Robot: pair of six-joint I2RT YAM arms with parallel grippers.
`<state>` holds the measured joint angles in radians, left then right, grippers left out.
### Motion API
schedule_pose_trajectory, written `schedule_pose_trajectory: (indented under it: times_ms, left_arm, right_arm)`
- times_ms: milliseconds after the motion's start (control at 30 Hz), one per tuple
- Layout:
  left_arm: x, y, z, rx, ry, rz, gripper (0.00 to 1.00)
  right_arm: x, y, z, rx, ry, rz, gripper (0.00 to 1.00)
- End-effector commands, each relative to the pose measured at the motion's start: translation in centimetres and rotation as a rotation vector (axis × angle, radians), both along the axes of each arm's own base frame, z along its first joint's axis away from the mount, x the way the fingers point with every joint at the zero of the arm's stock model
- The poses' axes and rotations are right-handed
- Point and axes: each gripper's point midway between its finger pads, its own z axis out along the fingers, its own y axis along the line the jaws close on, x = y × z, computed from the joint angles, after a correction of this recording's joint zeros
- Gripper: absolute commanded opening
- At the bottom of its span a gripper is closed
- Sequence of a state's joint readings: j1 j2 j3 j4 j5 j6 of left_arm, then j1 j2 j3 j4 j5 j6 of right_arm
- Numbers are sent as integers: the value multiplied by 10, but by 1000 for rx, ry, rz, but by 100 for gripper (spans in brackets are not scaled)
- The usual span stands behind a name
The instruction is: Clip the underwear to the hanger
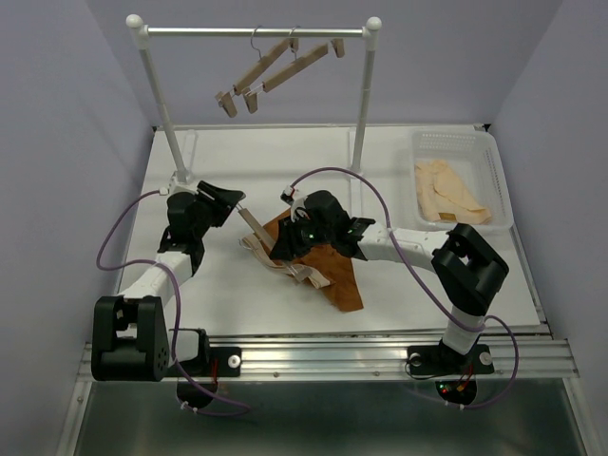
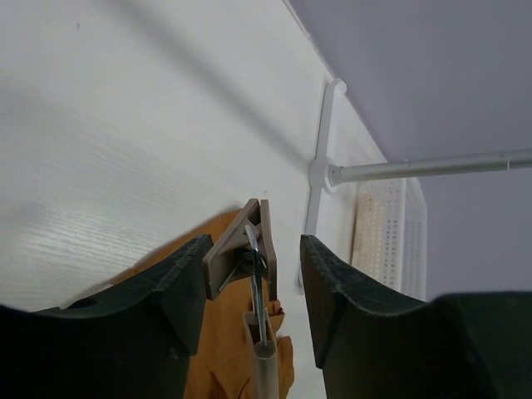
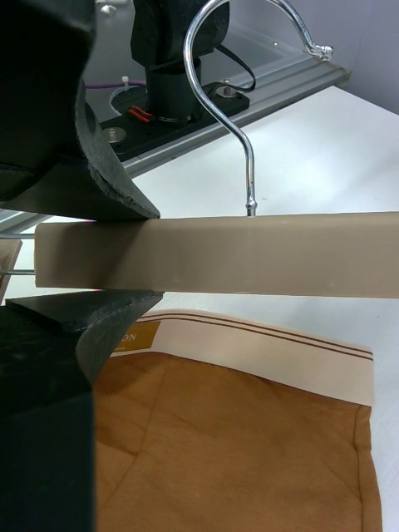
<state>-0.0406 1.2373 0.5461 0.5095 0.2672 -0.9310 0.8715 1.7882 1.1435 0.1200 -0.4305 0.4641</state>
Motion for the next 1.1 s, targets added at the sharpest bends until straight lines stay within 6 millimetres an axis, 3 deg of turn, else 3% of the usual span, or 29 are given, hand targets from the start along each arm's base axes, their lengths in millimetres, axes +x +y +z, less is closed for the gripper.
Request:
schedule_pose_trajectory:
  times_ms: [0,67,200,367,400,433,667,767,800,867,1067]
  left_arm:
    - [2,3,14,-6,-63,-8,54]
    - [2,3,14,-9,-64,-7,53]
    - [1,5,14,-16,-62,-4,40]
    - [-1,2,12,-27,-59,-25,13]
    - [-2,2,11,-28,-56,-28,3]
    - [-1,10,9,-26,-53,-12,0]
    - [-5,12,9,-41,-75,-24,0]
    - [-8,10,14,-37,-98,-36,0]
    - [-9,10,15,-28,-106,-43,0]
    - [-10,9,16,-14,-122,-54,0]
    - [-15,6,13,-9,-140,-82,0]
  right_arm:
    - [2,6,34,85,-69,8,10]
    - [2,6,34,85,-74,8,10]
    - [2,6,33,80,-70,5,10]
    - [4,6,30,72,-68,-2,10]
    - [4,6,29,72,-70,-2,10]
    - [4,6,29,72,-66,0,10]
    - [3,7,26,68,-59,6,10]
    - [2,7,26,66,-60,11,18]
    - [2,7,27,67,-65,12,30]
    - [1,6,27,66,-79,28,35]
    - [-10,6,35,85,-136,134,69]
